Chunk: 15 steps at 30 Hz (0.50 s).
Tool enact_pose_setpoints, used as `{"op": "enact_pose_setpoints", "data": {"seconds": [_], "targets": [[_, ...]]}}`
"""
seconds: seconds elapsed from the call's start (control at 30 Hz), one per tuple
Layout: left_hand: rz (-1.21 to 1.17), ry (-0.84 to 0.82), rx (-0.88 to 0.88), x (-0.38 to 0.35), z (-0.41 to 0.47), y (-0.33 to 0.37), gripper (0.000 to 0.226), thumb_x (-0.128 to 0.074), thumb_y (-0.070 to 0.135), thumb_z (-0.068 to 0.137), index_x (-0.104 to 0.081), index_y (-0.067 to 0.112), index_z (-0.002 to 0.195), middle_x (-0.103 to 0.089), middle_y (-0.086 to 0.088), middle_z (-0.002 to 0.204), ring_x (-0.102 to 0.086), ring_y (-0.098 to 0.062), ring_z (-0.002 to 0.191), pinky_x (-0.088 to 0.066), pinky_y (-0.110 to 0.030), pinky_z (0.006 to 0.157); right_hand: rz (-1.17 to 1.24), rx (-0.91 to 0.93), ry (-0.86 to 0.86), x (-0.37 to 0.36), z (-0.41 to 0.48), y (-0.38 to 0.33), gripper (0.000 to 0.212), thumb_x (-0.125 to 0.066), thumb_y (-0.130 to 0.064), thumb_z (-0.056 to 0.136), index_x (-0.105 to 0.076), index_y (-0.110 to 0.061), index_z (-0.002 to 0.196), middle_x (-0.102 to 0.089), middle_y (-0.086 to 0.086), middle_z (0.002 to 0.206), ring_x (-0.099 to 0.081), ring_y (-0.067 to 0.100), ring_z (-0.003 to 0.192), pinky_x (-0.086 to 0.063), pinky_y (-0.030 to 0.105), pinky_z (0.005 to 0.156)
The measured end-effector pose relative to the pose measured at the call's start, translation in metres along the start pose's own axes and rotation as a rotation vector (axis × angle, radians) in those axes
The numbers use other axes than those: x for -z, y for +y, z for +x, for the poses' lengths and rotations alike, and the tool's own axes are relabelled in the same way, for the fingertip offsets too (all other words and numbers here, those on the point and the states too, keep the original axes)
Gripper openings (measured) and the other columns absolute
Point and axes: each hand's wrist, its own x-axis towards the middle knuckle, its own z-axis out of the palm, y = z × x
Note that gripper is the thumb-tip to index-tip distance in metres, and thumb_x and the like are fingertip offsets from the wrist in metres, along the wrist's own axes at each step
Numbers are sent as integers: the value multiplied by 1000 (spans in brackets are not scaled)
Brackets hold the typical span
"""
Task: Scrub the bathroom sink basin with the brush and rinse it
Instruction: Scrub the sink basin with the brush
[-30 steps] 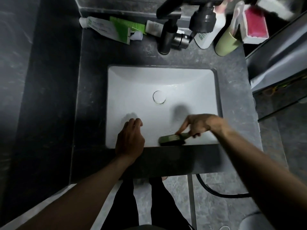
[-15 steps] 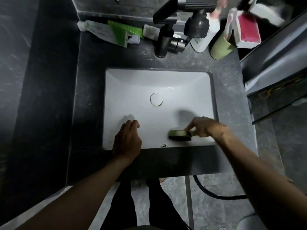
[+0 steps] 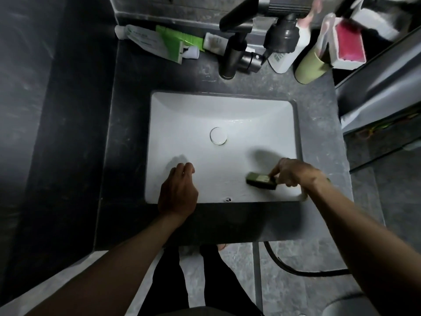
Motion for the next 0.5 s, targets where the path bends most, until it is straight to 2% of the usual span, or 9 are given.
{"op": "enact_pose_setpoints", "data": {"seconds": [0.07, 0.13, 0.2, 0.23, 0.27, 0.3, 0.4, 0.43, 0.5], "targets": [[3, -9, -3, 1, 0, 0, 28, -48, -10, 88, -60, 10, 104, -62, -9, 95, -57, -24, 80, -55, -39, 58, 36, 105, -93, 1, -13, -20, 36, -60, -13, 92, -69, -33, 121, -65, 2, 77, -57, 14, 64, -46, 21, 53], [6, -24, -6, 3, 0, 0, 29, -44, -7, 88, -59, 11, 104, -61, -9, 96, -56, -24, 82, -54, -41, 59, 102, 234, -102, -14, -13, -50, 34, -62, -24, 93, -67, -39, 123, -68, 1, 77, -59, 13, 66, -48, 21, 59], [18, -47, -3, 5, 0, 1, 30, -41, -3, 86, -57, 12, 106, -59, -8, 99, -56, -25, 85, -54, -41, 62, 150, 335, 19, -40, -2, -81, 34, -63, -30, 94, -65, -41, 126, -73, 0, 102, -64, 14, 84, -48, 22, 76], [26, -56, -1, 6, 0, 1, 30, -42, -2, 85, -56, 13, 106, -59, -7, 101, -56, -24, 87, -54, -41, 63, 176, 368, 83, -48, 0, -92, 34, -64, -30, 94, -65, -42, 126, -70, -2, 117, -64, 16, 98, -48, 24, 85], [29, -60, -2, 6, 0, 1, 29, -43, -1, 85, -56, 14, 107, -59, -7, 101, -56, -24, 87, -54, -40, 64, 190, 381, 121, -52, 3, -95, 34, -64, -30, 94, -65, -42, 126, -67, -3, 123, -63, 17, 105, -48, 25, 90], [27, -58, -2, 6, 0, 1, 29, -43, -2, 85, -56, 13, 106, -59, -7, 101, -56, -24, 87, -54, -40, 64, 194, 366, 120, -51, 5, -89, 34, -63, -27, 94, -65, -41, 125, -68, -3, 119, -64, 16, 102, -48, 23, 86], [21, -41, -9, 5, 0, 2, 30, -45, -7, 86, -58, 11, 105, -61, -9, 99, -57, -24, 84, -55, -39, 63, 161, 194, -30, -26, 1, -28, 42, -56, -6, 93, -68, -32, 123, -65, -1, 73, -58, 9, 57, -43, 15, 50], [22, -35, -13, 4, 0, 3, 29, -46, -8, 86, -59, 11, 105, -62, -9, 98, -58, -24, 83, -55, -38, 62, 109, 135, -64, -12, -3, -3, 44, -54, -1, 91, -69, -30, 121, -63, -1, 67, -55, 9, 52, -41, 14, 43], [34, -15, -22, 6, 0, 4, 29, -46, -9, 85, -60, 10, 103, -63, -10, 97, -59, -27, 83, -53, -35, 62, 21, 49, -72, 11, -13, 32, 45, -55, 3, 88, -71, -27, 118, -65, 0, 69, -54, 10, 51, -42, 15, 41]]}}
